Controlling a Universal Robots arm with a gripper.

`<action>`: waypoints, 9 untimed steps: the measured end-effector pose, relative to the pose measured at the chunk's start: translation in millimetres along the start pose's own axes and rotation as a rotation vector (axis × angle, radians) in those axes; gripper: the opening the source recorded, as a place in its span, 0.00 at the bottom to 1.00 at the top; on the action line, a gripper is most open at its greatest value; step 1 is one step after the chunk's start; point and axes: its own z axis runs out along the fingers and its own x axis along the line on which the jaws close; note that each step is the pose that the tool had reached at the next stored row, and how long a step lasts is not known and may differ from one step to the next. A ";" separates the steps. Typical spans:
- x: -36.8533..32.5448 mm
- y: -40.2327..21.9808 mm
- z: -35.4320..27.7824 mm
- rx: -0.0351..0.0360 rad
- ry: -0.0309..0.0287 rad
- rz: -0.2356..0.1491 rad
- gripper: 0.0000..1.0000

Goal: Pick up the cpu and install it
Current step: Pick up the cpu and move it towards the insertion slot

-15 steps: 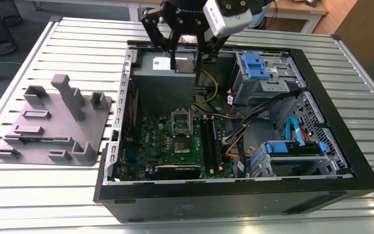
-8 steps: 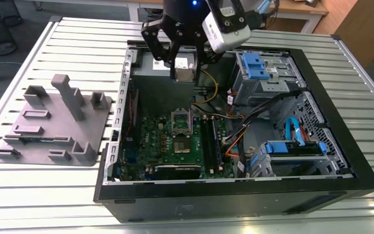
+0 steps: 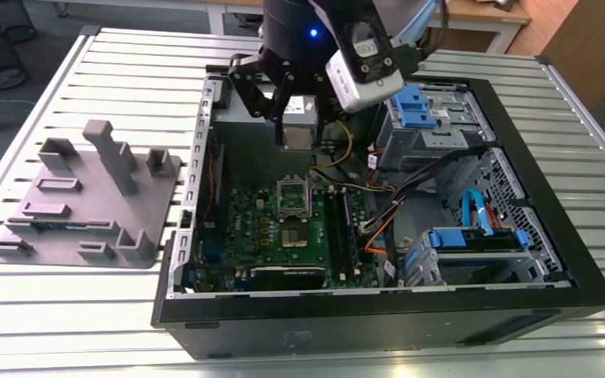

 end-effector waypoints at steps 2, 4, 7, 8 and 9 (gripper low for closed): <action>0.0 -2.4 3.6 0.0000 0.0000 0.000 0.47; 0.0 -4.6 7.0 0.0002 0.0001 0.001 0.47; -0.1 -8.1 12.5 0.0000 0.0000 0.001 0.47; -0.1 -9.2 14.3 0.0000 0.0000 0.001 0.47; -0.1 -10.3 16.1 0.0000 -0.0001 0.001 0.47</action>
